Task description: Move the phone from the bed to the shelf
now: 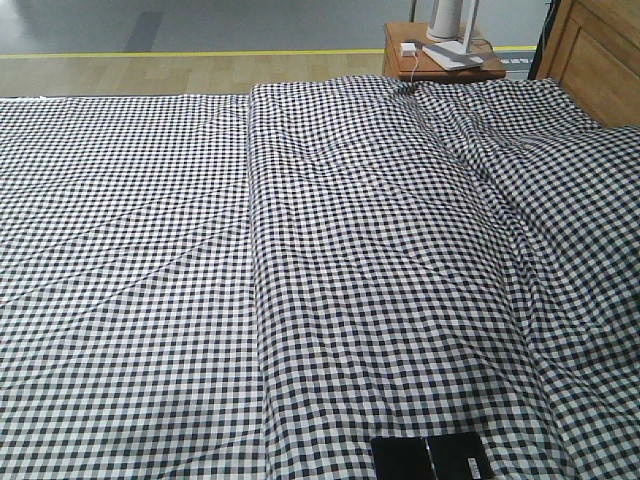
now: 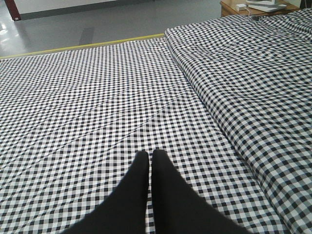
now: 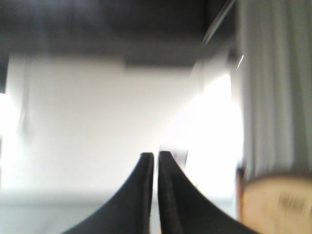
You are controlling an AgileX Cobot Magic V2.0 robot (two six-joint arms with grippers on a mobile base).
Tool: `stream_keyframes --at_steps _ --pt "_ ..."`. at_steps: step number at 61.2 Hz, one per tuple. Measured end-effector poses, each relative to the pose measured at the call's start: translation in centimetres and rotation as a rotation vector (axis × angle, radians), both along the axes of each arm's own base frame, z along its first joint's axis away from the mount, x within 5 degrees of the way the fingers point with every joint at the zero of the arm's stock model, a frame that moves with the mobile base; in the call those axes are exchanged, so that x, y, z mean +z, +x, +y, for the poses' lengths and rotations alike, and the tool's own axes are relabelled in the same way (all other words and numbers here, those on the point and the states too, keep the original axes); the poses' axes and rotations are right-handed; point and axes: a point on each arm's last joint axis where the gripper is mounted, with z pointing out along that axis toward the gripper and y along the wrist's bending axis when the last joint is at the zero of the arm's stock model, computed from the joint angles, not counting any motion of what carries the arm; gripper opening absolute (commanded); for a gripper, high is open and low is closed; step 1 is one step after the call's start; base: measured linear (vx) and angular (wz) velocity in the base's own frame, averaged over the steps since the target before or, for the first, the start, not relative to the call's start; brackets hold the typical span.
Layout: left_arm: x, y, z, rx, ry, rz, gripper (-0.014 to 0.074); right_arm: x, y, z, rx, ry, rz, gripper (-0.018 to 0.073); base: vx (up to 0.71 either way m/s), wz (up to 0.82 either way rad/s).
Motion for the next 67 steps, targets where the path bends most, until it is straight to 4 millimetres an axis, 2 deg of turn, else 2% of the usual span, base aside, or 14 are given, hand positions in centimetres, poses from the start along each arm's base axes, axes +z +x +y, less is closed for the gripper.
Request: stream_keyframes --at_steps 10,15,23,28,49,56,62,67 --pt "0.0 0.0 0.0 0.000 0.000 0.000 0.0001 -0.9 5.5 0.8 0.047 -0.025 0.236 0.0247 0.00 0.00" --pt "0.0 0.0 0.0 0.000 0.000 0.000 0.0001 -2.1 7.7 1.0 0.060 -0.031 0.334 0.0384 0.00 0.00" --pt "0.0 0.0 0.0 0.000 0.000 0.000 0.0001 -4.0 10.0 1.2 0.078 -0.001 0.439 0.0629 0.00 0.00" --pt "0.0 0.0 0.0 0.000 0.000 0.000 0.0001 -4.7 10.8 1.3 0.085 0.027 0.474 0.0728 0.00 0.00" --pt "0.0 0.0 0.0 0.000 0.000 0.000 0.0001 -5.2 11.4 1.4 0.092 0.044 0.506 0.0688 0.00 0.00" --pt "0.0 0.0 0.0 0.000 0.000 0.000 0.0001 -5.2 11.3 1.6 0.124 0.052 0.567 0.0686 0.00 0.00" --pt "0.0 0.0 0.0 0.000 0.000 0.000 0.0001 -4.4 11.6 1.1 0.141 0.116 0.641 0.0683 0.00 0.00" --pt "0.0 0.0 0.0 0.000 0.000 0.000 0.0001 -3.2 12.0 -0.3 0.112 0.184 0.685 0.0680 0.00 0.00"
